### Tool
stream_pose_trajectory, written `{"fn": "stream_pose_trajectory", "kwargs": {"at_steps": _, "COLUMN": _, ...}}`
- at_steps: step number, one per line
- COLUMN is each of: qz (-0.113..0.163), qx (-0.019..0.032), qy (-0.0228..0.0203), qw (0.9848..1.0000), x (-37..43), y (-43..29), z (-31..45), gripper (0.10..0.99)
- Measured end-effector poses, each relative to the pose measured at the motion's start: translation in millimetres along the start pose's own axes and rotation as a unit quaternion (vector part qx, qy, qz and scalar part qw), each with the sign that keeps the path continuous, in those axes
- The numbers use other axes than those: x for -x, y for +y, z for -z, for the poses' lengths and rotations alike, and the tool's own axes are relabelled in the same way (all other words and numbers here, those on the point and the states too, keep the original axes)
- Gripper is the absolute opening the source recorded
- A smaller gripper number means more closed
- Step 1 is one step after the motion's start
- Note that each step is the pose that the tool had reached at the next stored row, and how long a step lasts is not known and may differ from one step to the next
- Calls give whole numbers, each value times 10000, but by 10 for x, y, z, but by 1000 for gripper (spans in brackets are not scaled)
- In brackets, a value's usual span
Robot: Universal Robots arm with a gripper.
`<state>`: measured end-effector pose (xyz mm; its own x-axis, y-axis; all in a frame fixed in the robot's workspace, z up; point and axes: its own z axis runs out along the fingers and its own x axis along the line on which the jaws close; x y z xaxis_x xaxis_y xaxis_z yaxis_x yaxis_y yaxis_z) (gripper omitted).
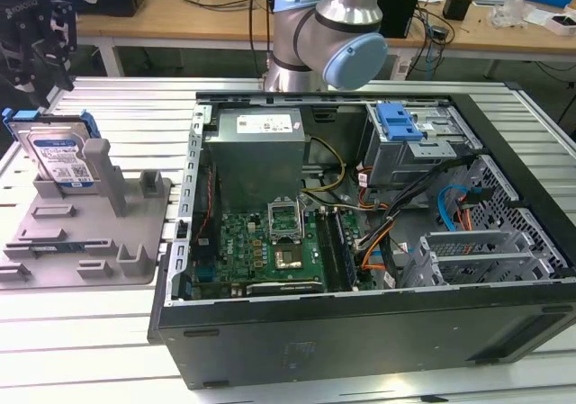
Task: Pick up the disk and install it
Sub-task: 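Pick up the disk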
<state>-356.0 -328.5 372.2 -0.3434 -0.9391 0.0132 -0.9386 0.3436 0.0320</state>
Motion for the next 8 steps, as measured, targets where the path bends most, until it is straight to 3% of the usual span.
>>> {"fn": "stream_pose_trajectory", "kwargs": {"at_steps": 4, "qz": 424, "qx": -8, "qy": 22, "qw": 9991, "x": 0, "y": 0, "z": -3, "gripper": 482}}
{"fn": "stream_pose_trajectory", "kwargs": {"at_steps": 8, "qz": 832, "qx": -16, "qy": 41, "qw": 9965, "x": 0, "y": 0, "z": -6, "gripper": 482}}
